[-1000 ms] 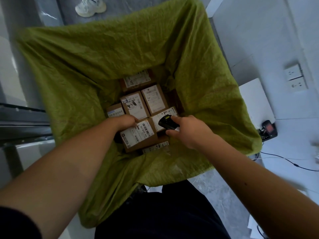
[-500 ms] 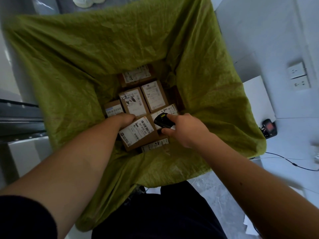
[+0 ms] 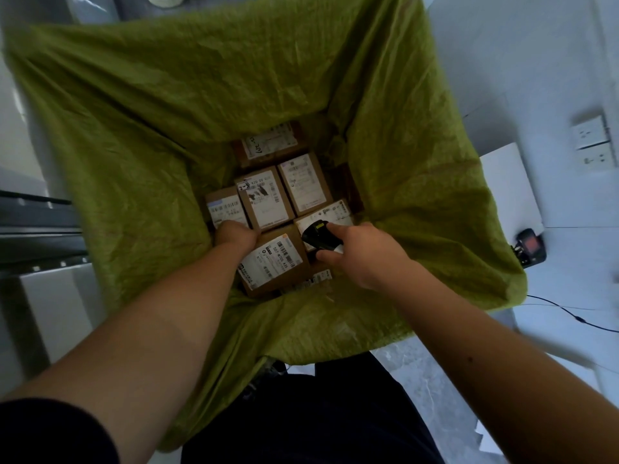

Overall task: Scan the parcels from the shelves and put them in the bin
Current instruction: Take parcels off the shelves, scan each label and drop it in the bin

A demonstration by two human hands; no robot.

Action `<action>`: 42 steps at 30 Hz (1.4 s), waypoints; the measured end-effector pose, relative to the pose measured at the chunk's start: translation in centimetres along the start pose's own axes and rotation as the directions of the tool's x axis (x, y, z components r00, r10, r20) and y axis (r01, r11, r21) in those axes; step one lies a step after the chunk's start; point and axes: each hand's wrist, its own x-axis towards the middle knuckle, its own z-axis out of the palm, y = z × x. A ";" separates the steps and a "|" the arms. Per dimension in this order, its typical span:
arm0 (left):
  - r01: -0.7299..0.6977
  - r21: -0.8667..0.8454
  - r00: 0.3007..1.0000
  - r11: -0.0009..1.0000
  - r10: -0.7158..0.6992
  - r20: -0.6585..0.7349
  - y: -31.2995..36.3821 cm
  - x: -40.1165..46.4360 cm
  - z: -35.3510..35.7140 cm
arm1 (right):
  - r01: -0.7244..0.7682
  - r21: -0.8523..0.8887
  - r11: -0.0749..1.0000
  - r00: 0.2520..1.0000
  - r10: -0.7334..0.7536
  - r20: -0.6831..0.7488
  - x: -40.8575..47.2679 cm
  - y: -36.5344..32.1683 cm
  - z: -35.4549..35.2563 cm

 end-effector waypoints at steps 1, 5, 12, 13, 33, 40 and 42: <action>-0.009 0.058 1.000 0.998 0.009 -0.010 0.0 -0.1 0.0 | 0.002 -0.001 1.000 1.000 -0.002 0.003 0.0 0.0 0.0; -0.015 0.048 0.987 0.999 0.023 -0.160 0.0 -0.6 0.8 | 0.005 -0.009 1.000 1.000 -0.005 0.004 0.1 0.2 -0.1; -0.084 0.082 0.969 0.993 0.101 -0.226 0.6 -2.8 1.1 | 0.000 0.000 1.000 1.000 0.000 0.002 0.2 0.4 0.1; -0.100 0.139 0.974 0.985 0.125 -0.187 0.4 -3.2 1.3 | 0.002 -0.003 1.000 1.000 -0.002 0.000 0.2 0.5 0.0; -0.258 0.264 0.966 0.929 0.255 0.046 -0.7 -3.3 4.7 | -0.028 0.020 0.999 1.000 0.028 0.002 0.4 1.5 -0.4; -0.304 0.263 0.952 0.916 0.300 0.057 -1.3 -2.6 4.9 | -0.051 0.025 0.998 0.999 0.051 0.013 0.7 1.8 -0.7; -0.282 0.380 0.959 0.881 0.271 0.083 -1.0 -2.5 5.2 | -0.057 0.014 0.998 0.998 0.057 0.014 0.8 1.7 -0.7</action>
